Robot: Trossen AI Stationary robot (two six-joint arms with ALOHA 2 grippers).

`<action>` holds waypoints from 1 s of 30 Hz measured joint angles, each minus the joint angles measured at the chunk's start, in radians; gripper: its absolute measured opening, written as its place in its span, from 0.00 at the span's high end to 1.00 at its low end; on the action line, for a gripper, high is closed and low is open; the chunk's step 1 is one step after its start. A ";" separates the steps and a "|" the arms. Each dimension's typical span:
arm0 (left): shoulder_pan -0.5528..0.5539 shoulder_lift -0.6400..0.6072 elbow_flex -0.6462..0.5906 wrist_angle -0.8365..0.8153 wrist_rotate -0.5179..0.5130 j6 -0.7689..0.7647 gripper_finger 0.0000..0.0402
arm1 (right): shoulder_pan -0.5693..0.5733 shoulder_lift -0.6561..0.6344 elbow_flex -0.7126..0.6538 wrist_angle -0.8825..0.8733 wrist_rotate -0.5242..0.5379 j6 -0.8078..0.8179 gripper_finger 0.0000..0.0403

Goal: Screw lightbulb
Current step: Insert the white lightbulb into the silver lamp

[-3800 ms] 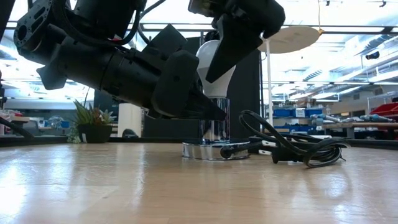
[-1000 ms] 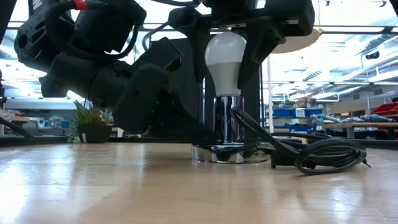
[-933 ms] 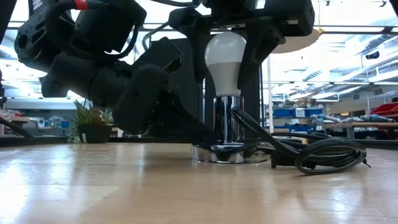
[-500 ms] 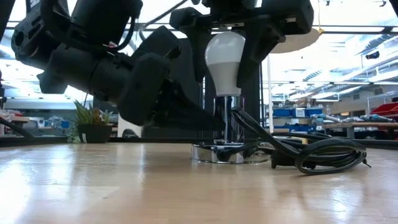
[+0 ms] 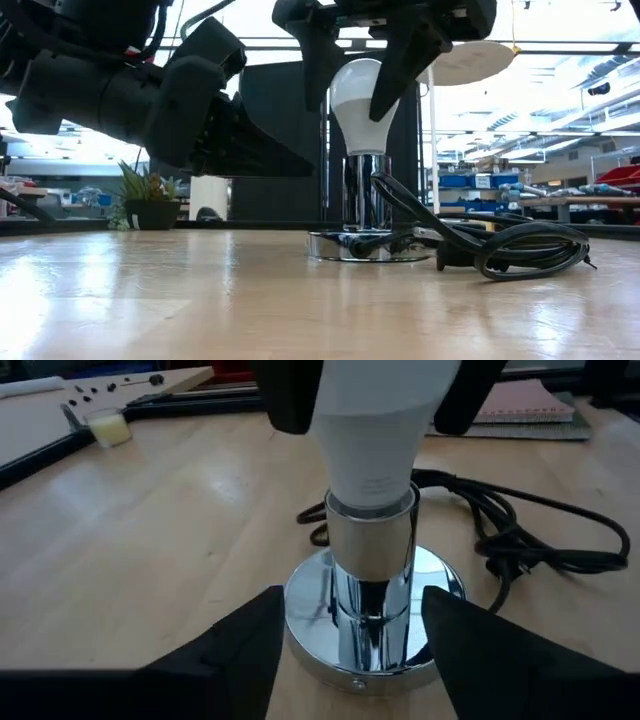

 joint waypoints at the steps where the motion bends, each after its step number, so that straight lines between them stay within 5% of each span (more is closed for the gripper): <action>1: 0.000 0.000 -0.001 0.002 0.000 0.000 0.38 | 0.000 0.000 0.000 -0.002 0.000 0.000 0.14; 17: 0.030 0.200 0.111 0.152 0.006 0.033 0.36 | -0.002 0.000 0.000 -0.031 -0.005 -0.001 0.14; 30: 0.066 0.219 0.137 0.180 0.001 0.035 0.36 | -0.014 0.000 -0.002 -0.043 -0.034 0.000 0.14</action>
